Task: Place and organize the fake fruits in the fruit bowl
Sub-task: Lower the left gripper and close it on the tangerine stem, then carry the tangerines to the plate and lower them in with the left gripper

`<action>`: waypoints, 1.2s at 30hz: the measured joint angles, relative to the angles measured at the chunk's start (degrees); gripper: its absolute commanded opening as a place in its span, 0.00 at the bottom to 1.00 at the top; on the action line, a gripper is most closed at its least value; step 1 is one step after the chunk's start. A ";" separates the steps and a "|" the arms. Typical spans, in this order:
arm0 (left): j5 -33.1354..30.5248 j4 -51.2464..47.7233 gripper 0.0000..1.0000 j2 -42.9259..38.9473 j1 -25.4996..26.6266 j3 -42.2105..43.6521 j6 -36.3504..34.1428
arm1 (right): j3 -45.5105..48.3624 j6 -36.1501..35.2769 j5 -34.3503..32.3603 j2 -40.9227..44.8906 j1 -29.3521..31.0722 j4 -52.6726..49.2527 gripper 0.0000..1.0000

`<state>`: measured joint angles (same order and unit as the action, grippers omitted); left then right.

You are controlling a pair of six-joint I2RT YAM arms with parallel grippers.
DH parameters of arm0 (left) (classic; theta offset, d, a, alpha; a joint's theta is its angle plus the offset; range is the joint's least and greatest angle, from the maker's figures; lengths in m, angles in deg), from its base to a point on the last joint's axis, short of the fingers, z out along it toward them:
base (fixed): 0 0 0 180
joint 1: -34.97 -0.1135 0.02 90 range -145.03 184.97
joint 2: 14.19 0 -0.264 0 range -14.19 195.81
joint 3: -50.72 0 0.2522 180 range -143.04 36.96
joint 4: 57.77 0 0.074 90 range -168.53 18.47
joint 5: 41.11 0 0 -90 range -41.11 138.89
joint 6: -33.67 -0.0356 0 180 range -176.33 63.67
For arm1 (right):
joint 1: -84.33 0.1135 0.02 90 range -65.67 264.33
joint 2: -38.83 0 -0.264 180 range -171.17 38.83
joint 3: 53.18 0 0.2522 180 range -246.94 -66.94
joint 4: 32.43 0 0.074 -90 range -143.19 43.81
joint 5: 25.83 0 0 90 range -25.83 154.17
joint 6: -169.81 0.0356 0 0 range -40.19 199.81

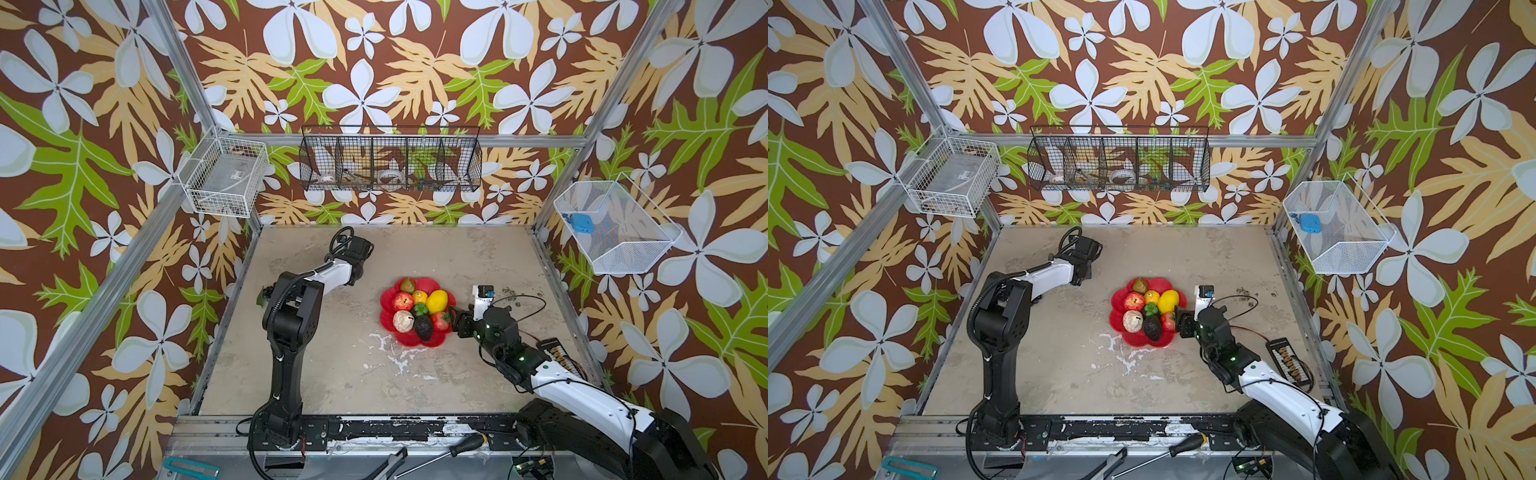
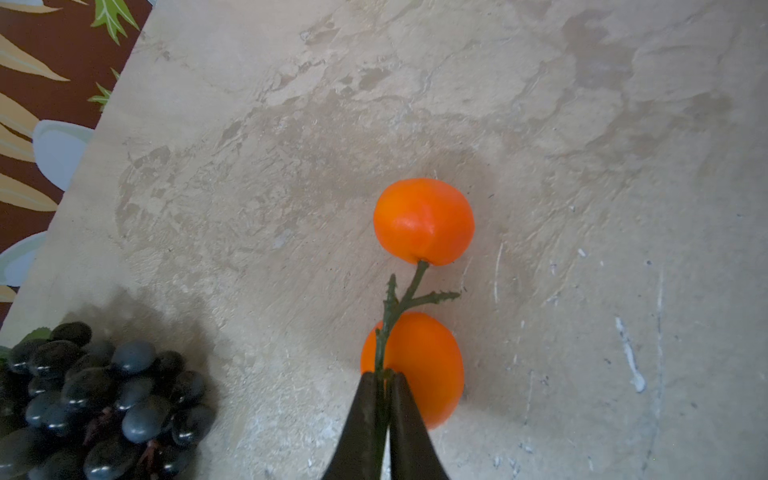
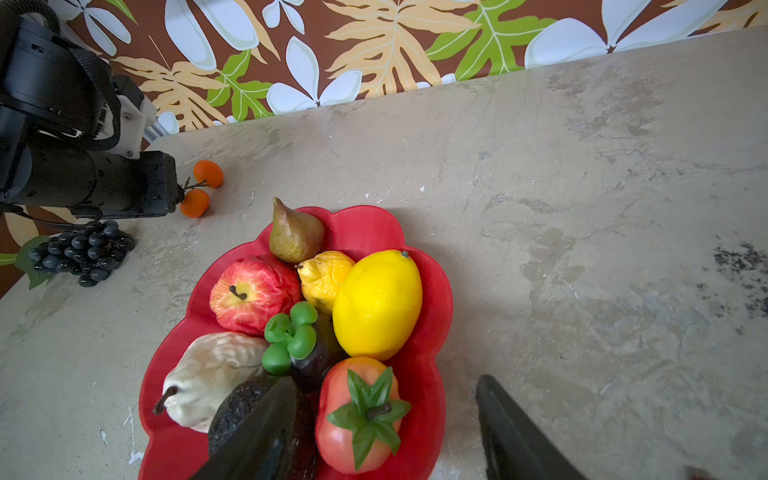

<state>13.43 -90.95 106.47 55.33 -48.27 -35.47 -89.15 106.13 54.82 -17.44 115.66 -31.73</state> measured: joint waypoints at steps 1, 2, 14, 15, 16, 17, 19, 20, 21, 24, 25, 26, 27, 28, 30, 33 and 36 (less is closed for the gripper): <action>0.00 0.11 0.07 -0.48 0.00 0.55 0.00 | 0.00 0.00 -0.02 0.00 0.00 0.00 0.68; 0.04 0.20 0.06 -1.01 0.00 1.09 0.00 | -0.02 0.00 -0.02 -0.02 0.00 0.00 0.68; 0.46 3.23 0.01 -14.51 3.28 11.87 0.04 | -0.09 0.02 -0.04 -0.57 0.00 -0.07 0.68; 0.13 3.72 0.01 -16.48 4.24 13.42 0.15 | -0.09 0.04 -0.04 -0.63 0.00 -0.09 0.68; -0.15 3.74 0.01 -18.23 5.18 14.56 0.42 | -0.09 0.04 -0.04 -0.66 0.00 -0.13 0.68; -0.33 3.63 0.01 -19.69 6.10 15.32 0.74 | -0.11 0.04 -0.04 -0.68 0.00 -0.15 0.68; -0.42 3.39 0.01 -23.32 8.22 16.81 1.46 | -0.15 0.07 -0.04 -0.68 0.00 -0.13 0.68; -0.42 3.13 0.01 -25.22 9.27 17.53 1.73 | -0.15 0.09 -0.02 -0.68 0.00 -0.13 0.68; -0.39 2.91 0.01 -27.41 10.49 18.27 1.99 | -0.15 0.13 -0.02 -0.68 0.00 -0.15 0.68; -0.24 2.56 0.00 -33.62 14.40 20.90 3.06 | -0.15 0.28 -0.02 -0.57 0.00 -0.15 0.68; -0.11 2.38 0.00 -35.54 15.72 21.92 3.61 | -0.15 0.28 -0.02 -0.55 0.00 -0.15 0.68; 0.22 2.05 0.00 -37.09 16.94 22.77 4.17 | -0.15 0.28 -0.02 -0.52 0.00 -0.15 0.68; 0.79 1.88 0.00 -38.71 18.16 23.87 4.79 | -0.15 0.28 -0.02 -0.52 0.00 -0.15 0.68; 1.62 1.68 0.00 -40.37 19.26 25.16 5.53 | -0.15 0.28 -0.02 -0.52 0.00 -0.15 0.68; 2.86 1.60 0.00 -42.75 21.18 27.34 6.97 | -0.15 0.44 -0.02 -0.52 0.00 -0.15 0.68; 5.01 1.86 0.00 -45.05 24.74 30.62 9.14 | -0.13 0.46 0.26 -0.46 0.00 -0.13 0.68; 7.28 2.54 0.00 -46.05 26.18 33.24 11.30 | 0.20 0.48 0.52 0.15 0.00 0.02 0.69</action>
<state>20.71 -88.41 60.42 81.52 -15.03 -24.17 -88.96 106.61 55.35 -17.29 115.66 -31.71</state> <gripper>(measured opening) 0.070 0.684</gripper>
